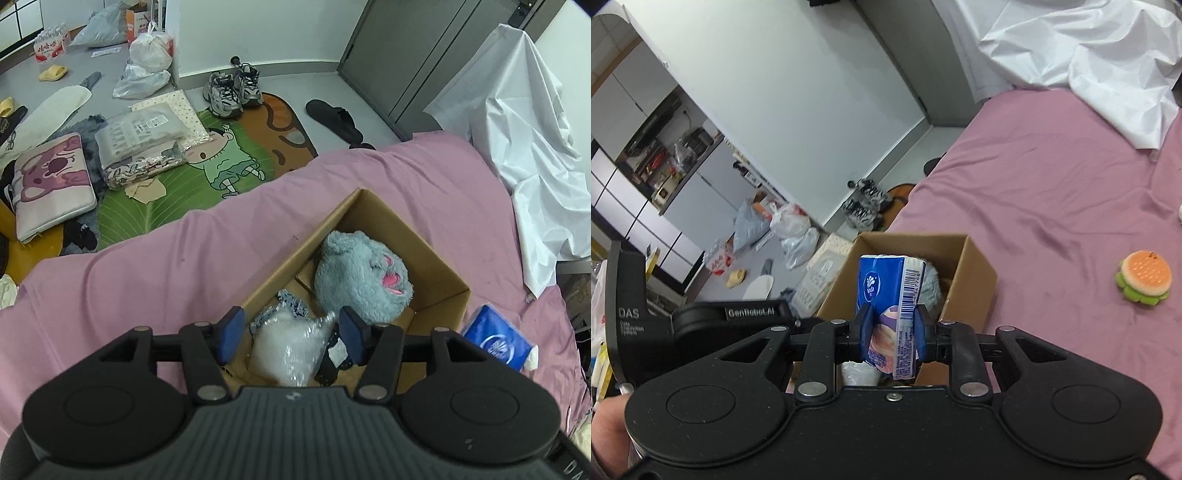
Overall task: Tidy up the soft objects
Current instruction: 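Lower both items into the box and open both grippers, then move the left tool to the burger plush while the right tool approaches the cotton ball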
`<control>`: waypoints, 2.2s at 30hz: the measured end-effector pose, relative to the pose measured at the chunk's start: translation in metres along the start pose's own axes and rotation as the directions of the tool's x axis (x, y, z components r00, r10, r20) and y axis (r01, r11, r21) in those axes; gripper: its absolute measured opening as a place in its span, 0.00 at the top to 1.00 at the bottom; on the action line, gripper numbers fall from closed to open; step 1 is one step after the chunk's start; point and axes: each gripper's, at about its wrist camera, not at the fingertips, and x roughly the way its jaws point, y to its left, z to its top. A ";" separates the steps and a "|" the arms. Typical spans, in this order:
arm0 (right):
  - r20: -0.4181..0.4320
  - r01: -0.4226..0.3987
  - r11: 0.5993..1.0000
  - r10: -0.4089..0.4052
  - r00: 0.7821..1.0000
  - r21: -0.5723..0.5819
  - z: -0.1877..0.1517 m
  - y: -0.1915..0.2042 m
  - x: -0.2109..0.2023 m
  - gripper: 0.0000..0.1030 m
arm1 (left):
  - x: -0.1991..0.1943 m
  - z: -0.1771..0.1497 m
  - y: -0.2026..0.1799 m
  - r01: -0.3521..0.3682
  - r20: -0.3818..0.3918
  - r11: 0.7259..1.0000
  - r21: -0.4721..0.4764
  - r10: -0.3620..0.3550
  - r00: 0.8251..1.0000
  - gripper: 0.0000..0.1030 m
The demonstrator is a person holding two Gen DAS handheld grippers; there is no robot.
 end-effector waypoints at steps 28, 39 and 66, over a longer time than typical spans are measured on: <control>0.050 0.129 0.987 -0.134 0.990 0.099 0.020 -0.055 -0.054 0.14 | -0.021 -0.019 -0.060 -0.067 0.084 0.987 0.148 0.055 0.995 0.24; 0.094 0.119 0.965 -0.144 0.985 0.233 0.029 -0.114 -0.084 0.12 | -0.030 -0.036 -0.108 -0.044 0.109 0.977 0.208 0.022 0.994 0.22; 0.070 0.212 0.864 -0.273 0.960 0.456 0.038 -0.237 -0.089 0.12 | 0.027 -0.077 -0.232 0.027 0.005 0.954 0.298 -0.030 1.000 0.22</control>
